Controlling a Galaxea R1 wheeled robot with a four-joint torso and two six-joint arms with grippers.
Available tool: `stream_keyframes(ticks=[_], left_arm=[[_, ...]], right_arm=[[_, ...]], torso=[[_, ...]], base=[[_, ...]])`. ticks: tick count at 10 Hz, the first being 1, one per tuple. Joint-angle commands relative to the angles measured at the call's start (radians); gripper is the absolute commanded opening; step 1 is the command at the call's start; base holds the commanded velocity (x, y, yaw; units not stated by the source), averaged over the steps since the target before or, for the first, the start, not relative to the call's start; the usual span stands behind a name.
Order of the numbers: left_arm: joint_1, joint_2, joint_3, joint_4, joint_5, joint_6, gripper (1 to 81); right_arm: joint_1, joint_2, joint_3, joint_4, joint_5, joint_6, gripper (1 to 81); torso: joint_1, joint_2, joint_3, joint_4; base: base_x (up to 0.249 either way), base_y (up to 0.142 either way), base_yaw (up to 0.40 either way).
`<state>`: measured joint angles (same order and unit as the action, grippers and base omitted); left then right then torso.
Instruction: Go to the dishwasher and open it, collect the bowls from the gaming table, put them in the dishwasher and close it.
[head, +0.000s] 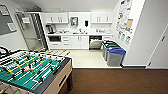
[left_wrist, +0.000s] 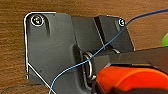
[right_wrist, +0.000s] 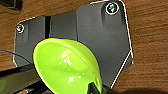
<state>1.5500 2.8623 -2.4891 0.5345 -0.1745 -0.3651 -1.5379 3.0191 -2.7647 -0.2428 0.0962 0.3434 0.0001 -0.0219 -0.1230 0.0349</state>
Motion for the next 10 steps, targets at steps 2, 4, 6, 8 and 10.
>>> stream_keyframes(ticks=[2,4,6,8,10], left_arm=[[-0.031,-0.013,0.006,0.01,0.039,0.002,1.0],[-0.031,-0.014,0.006,0.01,0.039,0.0,1.0],[-0.031,-0.015,0.006,0.009,0.039,0.0,1.0],[-0.031,-0.015,0.006,0.01,0.039,0.0,1.0],[-0.031,-0.014,0.006,0.01,0.039,0.0,1.0]], right_arm=[[0.037,-0.004,0.001,-0.009,-0.05,-0.001,1.0],[0.038,-0.004,0.001,-0.009,-0.05,-0.001,1.0],[0.038,-0.004,0.001,-0.009,-0.05,-0.001,1.0],[0.038,-0.004,0.001,-0.009,-0.05,-0.001,1.0],[0.037,-0.003,0.001,-0.009,-0.05,-0.001,1.0]], torso=[[0.0,0.0,0.0,0.0],[0.001,0.0,0.0,0.0],[0.0,0.0,0.0,0.0],[0.0,0.0,0.0,0.0],[0.0,0.0,0.0,0.0]], base=[[0.158,0.0,0.0],[0.158,0.0,0.0],[0.161,0.0,0.0],[0.162,0.0,0.0],[0.163,0.0,0.0]])
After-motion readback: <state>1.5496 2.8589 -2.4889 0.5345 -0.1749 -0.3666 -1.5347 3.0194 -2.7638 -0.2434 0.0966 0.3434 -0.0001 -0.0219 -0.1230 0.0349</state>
